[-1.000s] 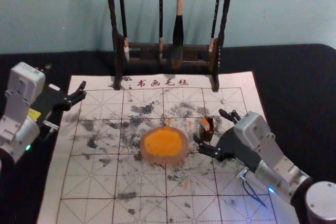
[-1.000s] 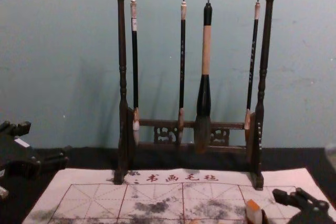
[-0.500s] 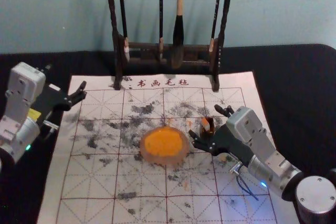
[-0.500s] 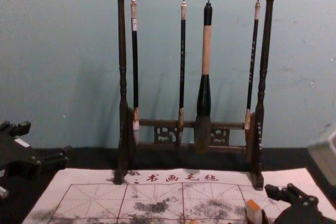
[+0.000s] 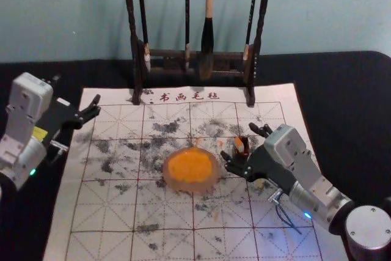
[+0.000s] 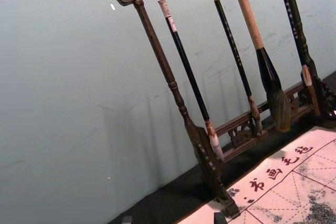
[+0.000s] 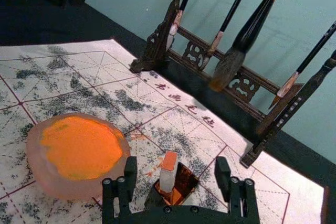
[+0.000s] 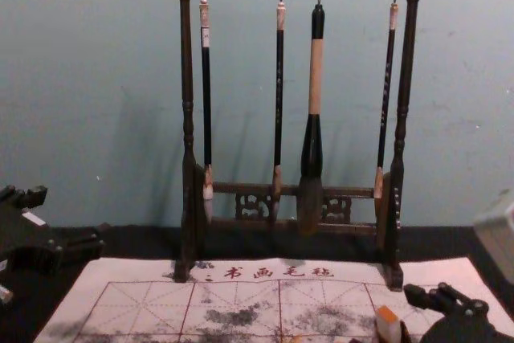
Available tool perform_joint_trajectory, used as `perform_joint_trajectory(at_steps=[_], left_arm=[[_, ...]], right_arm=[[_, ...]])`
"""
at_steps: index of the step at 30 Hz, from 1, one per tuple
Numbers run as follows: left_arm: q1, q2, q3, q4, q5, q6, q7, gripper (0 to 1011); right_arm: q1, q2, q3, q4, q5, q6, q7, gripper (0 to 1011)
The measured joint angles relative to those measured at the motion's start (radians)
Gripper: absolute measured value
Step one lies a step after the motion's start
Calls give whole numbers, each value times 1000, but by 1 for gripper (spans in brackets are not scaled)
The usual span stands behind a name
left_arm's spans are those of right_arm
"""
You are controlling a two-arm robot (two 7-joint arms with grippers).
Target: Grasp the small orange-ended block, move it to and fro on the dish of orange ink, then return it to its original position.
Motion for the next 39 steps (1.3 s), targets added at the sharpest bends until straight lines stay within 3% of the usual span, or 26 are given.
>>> perform_joint_trajectory(at_steps=[7, 9, 11, 18, 26, 39], left_arm=[[0, 0, 0, 0, 0, 0, 0, 1001], [0, 0, 0, 0, 0, 0, 0, 1001], [0, 0, 0, 0, 0, 0, 0, 1001], [0, 0, 0, 0, 0, 0, 0, 1001], [0, 0, 0, 0, 0, 0, 0, 1001], [0, 0, 0, 0, 0, 0, 0, 1001]], right_arm=[[0, 1, 0, -1, 1, -1, 0, 787], [-1, 1, 0, -1, 2, -1, 0, 686], [-1, 1, 0, -1, 2, -1, 0, 668], [-1, 2, 0, -2, 3, -1, 0, 400], [-1, 2, 0, -2, 3, -1, 0, 162], [-10, -13, 21, -2, 3, -8, 14, 123]])
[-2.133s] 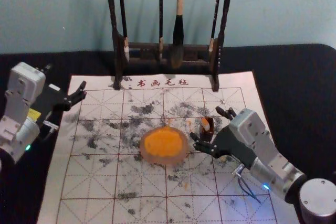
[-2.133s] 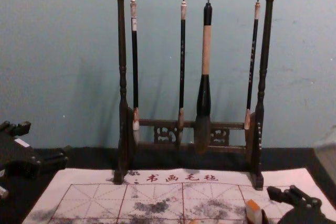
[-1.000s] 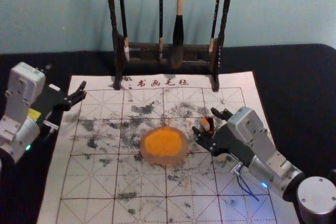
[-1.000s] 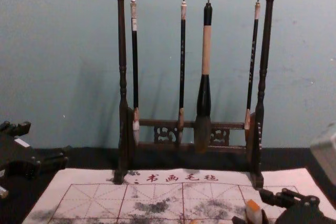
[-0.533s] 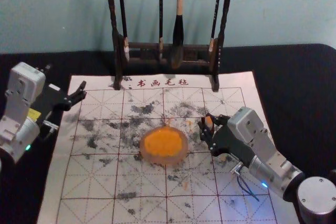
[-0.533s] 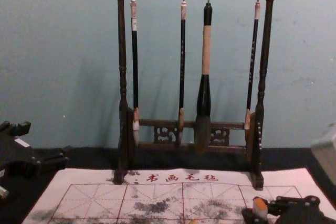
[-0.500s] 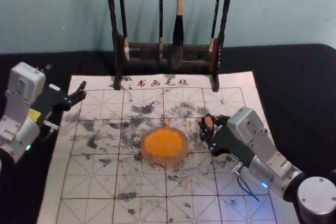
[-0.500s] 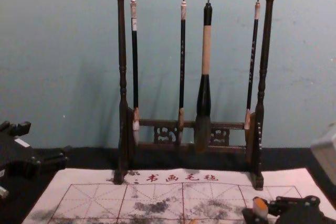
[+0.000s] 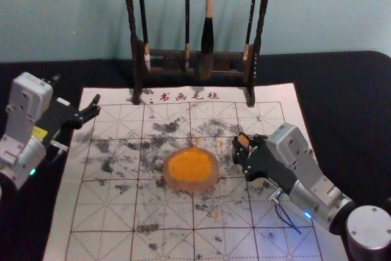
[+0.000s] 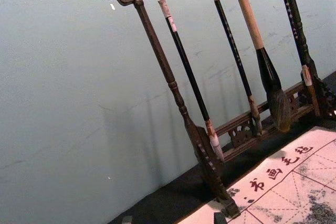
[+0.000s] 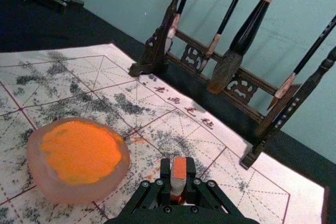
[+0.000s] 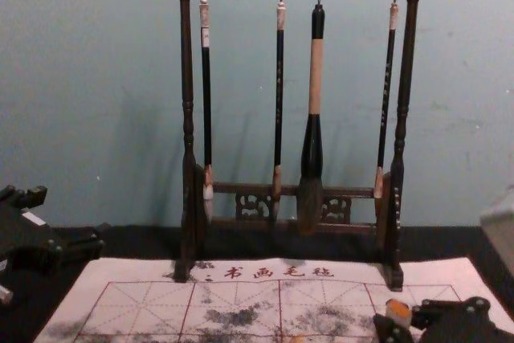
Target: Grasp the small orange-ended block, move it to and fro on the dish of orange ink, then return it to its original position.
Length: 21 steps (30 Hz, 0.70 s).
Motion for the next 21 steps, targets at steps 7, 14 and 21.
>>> perform_joint_trajectory(at_steps=[7, 14, 21], left_arm=[[0, 0, 0, 0, 0, 0, 0, 1001], [0, 0, 0, 0, 0, 0, 0, 1001], [0, 0, 0, 0, 0, 0, 0, 1001]], right_arm=[[-6, -13, 36, -19, 14, -1, 16, 122], [-12, -11, 94, -78, 94, 27, 87, 122], [-6, -6, 144, -118, 188, 68, 177, 122]])
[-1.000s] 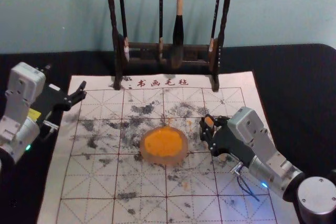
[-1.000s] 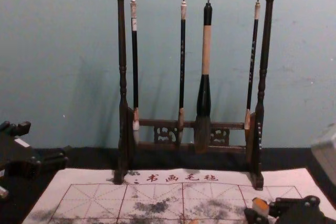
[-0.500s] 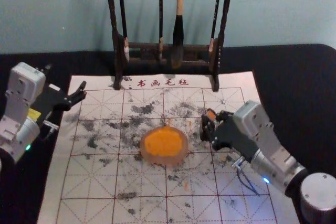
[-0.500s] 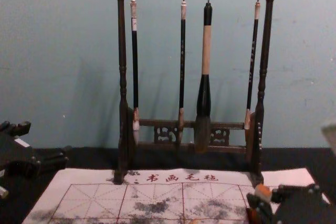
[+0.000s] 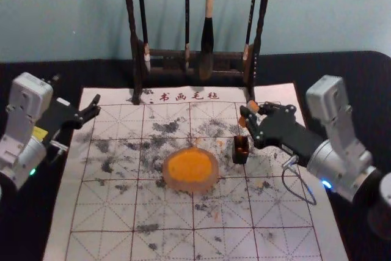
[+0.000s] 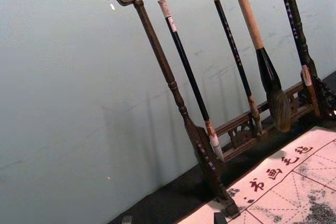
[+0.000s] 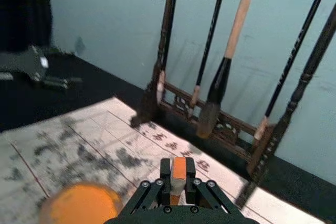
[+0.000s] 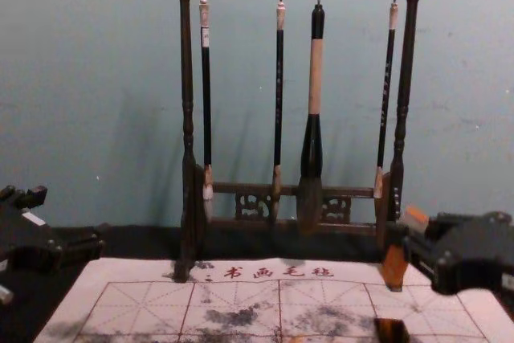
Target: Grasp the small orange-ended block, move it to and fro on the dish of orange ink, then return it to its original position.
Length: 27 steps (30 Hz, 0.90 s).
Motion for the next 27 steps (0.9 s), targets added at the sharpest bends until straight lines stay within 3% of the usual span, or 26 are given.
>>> perform_joint_trajectory(at_steps=[5, 10, 18, 27], left_arm=[[0, 0, 0, 0, 0, 0, 0, 1001], [0, 0, 0, 0, 0, 0, 0, 1001], [0, 0, 0, 0, 0, 0, 0, 1001], [0, 0, 0, 0, 0, 0, 0, 1001]], right_arm=[[38, -8, 16, 13, 83, 43, 93, 122], [100, -16, -17, 64, 117, 73, 155, 122], [184, -38, -95, 153, 99, 73, 194, 122], [249, -53, -173, 217, 45, 99, 212, 122]])
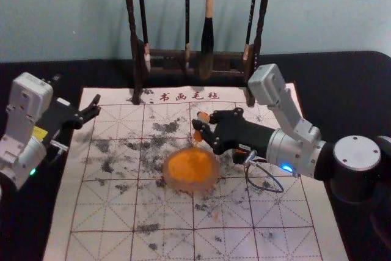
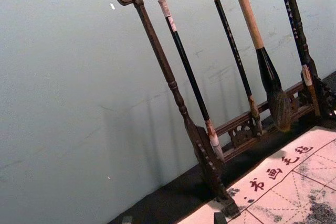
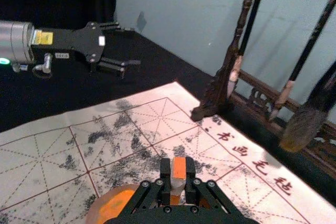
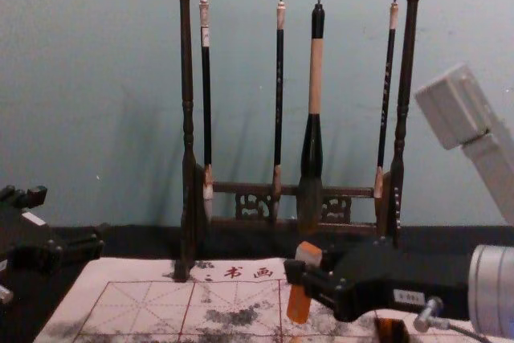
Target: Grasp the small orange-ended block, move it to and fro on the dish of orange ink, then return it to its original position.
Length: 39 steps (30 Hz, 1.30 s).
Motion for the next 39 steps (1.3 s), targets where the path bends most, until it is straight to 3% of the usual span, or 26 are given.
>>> perform_joint_trajectory(at_steps=[21, 39], left_arm=[[0, 0, 0, 0, 0, 0, 0, 1001], [0, 0, 0, 0, 0, 0, 0, 1001]], right_arm=[[46, 15, -81, 3, -11, 107, 45, 121], [73, -7, -93, 43, 1, 141, 29, 121]])
